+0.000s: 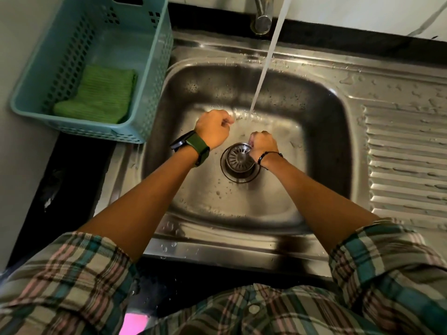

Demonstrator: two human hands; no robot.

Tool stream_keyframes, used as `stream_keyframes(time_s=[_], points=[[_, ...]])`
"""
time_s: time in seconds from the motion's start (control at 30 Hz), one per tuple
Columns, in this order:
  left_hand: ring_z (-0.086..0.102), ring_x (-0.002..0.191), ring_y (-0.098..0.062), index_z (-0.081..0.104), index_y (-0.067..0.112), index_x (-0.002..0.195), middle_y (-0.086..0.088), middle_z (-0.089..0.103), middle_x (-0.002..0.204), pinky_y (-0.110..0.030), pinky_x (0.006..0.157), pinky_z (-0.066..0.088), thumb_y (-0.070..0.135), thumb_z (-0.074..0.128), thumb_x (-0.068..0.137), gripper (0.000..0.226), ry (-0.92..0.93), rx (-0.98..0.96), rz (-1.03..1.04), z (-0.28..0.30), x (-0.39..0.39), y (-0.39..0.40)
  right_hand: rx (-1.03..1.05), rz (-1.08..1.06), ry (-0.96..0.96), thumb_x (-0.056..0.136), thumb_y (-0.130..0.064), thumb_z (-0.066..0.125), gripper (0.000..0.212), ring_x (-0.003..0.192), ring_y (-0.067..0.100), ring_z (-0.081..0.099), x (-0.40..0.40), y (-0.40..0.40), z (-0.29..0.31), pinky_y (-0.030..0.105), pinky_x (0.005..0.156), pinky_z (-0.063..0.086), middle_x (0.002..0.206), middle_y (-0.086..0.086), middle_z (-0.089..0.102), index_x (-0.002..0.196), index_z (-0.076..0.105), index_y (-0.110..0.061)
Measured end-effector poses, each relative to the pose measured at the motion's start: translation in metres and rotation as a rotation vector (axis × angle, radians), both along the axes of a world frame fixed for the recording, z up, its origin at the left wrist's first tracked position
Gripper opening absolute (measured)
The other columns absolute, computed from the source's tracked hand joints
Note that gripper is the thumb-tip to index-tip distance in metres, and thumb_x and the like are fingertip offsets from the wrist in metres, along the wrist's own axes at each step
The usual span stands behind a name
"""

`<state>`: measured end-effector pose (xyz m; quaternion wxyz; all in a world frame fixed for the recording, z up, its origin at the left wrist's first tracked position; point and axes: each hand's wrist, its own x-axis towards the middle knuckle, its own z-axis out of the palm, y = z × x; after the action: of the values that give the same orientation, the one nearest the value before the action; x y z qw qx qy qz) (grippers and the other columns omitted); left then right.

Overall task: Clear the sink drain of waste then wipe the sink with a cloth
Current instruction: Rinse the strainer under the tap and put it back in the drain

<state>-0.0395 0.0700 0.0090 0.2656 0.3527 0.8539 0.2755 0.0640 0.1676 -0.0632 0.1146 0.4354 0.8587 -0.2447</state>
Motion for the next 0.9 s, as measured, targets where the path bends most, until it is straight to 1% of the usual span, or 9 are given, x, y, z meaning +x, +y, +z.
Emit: stream_keyframes(time_s=[0.1, 0.17, 0.23, 0.37, 0.5, 0.6, 0.7, 0.8, 0.9], points=[[0.059, 0.109, -0.024, 0.064, 0.011, 0.111, -0.009, 0.064, 0.118, -0.033, 0.095, 0.048, 0.004, 0.045, 0.090, 0.030, -0.029, -0.011, 0.013, -0.001, 0.002, -0.002, 0.023, 0.036, -0.025, 0.086, -0.001, 0.051, 0.025, 0.104, 0.038, 0.059, 0.002, -0.006, -0.012, 0.039, 0.087, 0.050, 0.112, 0.022, 0.062, 0.109, 0.059, -0.003], [0.054, 0.114, -0.023, 0.065, 0.013, 0.110, -0.007, 0.064, 0.118, -0.032, 0.097, 0.045, 0.004, 0.043, 0.090, 0.031, -0.017, -0.017, 0.004, -0.002, 0.003, -0.002, 0.049, 0.044, -0.040, 0.086, 0.004, 0.044, 0.026, 0.104, 0.040, 0.058, 0.004, -0.009, -0.017, 0.040, 0.086, 0.050, 0.112, 0.024, 0.061, 0.109, 0.057, -0.001], [0.051, 0.118, -0.022, 0.065, 0.014, 0.110, -0.005, 0.064, 0.119, -0.032, 0.099, 0.043, 0.005, 0.043, 0.090, 0.031, -0.010, -0.018, 0.002, -0.004, 0.003, -0.003, 0.071, 0.055, -0.057, 0.088, 0.004, 0.041, 0.027, 0.105, 0.041, 0.058, 0.006, -0.010, -0.020, 0.041, 0.086, 0.049, 0.113, 0.026, 0.061, 0.111, 0.054, 0.001], [0.051, 0.117, -0.023, 0.065, 0.015, 0.109, -0.006, 0.063, 0.119, -0.033, 0.098, 0.044, 0.007, 0.044, 0.090, 0.029, -0.012, -0.024, 0.003, -0.006, 0.004, -0.004, 0.096, 0.080, -0.096, 0.087, 0.001, 0.046, 0.026, 0.103, 0.041, 0.059, 0.010, -0.008, -0.022, 0.043, 0.082, 0.051, 0.111, 0.025, 0.061, 0.113, 0.049, 0.000], [0.053, 0.115, -0.023, 0.065, 0.014, 0.109, -0.006, 0.063, 0.119, -0.032, 0.096, 0.045, 0.008, 0.044, 0.091, 0.028, -0.034, -0.021, 0.011, -0.007, 0.006, -0.003, 0.087, 0.095, -0.121, 0.088, 0.002, 0.044, 0.025, 0.105, 0.039, 0.058, 0.013, -0.004, -0.023, 0.040, 0.084, 0.050, 0.113, 0.024, 0.061, 0.111, 0.054, 0.000], [0.052, 0.115, -0.025, 0.065, 0.014, 0.109, -0.005, 0.064, 0.118, -0.035, 0.097, 0.045, 0.008, 0.045, 0.090, 0.028, -0.045, -0.019, -0.006, -0.007, 0.007, -0.001, 0.079, 0.151, -0.130, 0.088, 0.000, 0.045, 0.029, 0.109, 0.038, 0.056, 0.015, -0.006, -0.025, 0.039, 0.092, 0.047, 0.120, 0.023, 0.056, 0.113, 0.058, 0.000], [0.055, 0.112, -0.024, 0.066, 0.013, 0.108, -0.006, 0.065, 0.118, -0.031, 0.094, 0.045, 0.009, 0.046, 0.090, 0.027, -0.035, -0.018, -0.008, -0.007, 0.007, -0.001, 0.075, 0.194, -0.122, 0.088, -0.004, 0.047, 0.030, 0.112, 0.040, 0.053, 0.017, -0.012, -0.030, 0.040, 0.098, 0.045, 0.124, 0.022, 0.049, 0.116, 0.059, -0.001], [0.056, 0.112, -0.023, 0.066, 0.014, 0.107, -0.007, 0.065, 0.117, -0.030, 0.095, 0.045, 0.010, 0.047, 0.090, 0.026, -0.032, -0.022, -0.003, -0.008, 0.008, 0.000, 0.064, 0.148, -0.088, 0.088, -0.004, 0.047, 0.031, 0.113, 0.039, 0.053, 0.018, -0.014, -0.031, 0.040, 0.096, 0.046, 0.121, 0.023, 0.055, 0.116, 0.059, -0.003], [0.057, 0.110, -0.023, 0.067, 0.013, 0.107, -0.007, 0.065, 0.116, -0.029, 0.092, 0.045, 0.010, 0.048, 0.090, 0.025, -0.039, -0.021, 0.002, -0.009, 0.009, 0.001, 0.033, 0.093, -0.116, 0.090, -0.007, 0.046, 0.029, 0.110, 0.038, 0.056, 0.019, -0.014, -0.031, 0.040, 0.092, 0.049, 0.118, 0.023, 0.061, 0.115, 0.060, -0.004]])
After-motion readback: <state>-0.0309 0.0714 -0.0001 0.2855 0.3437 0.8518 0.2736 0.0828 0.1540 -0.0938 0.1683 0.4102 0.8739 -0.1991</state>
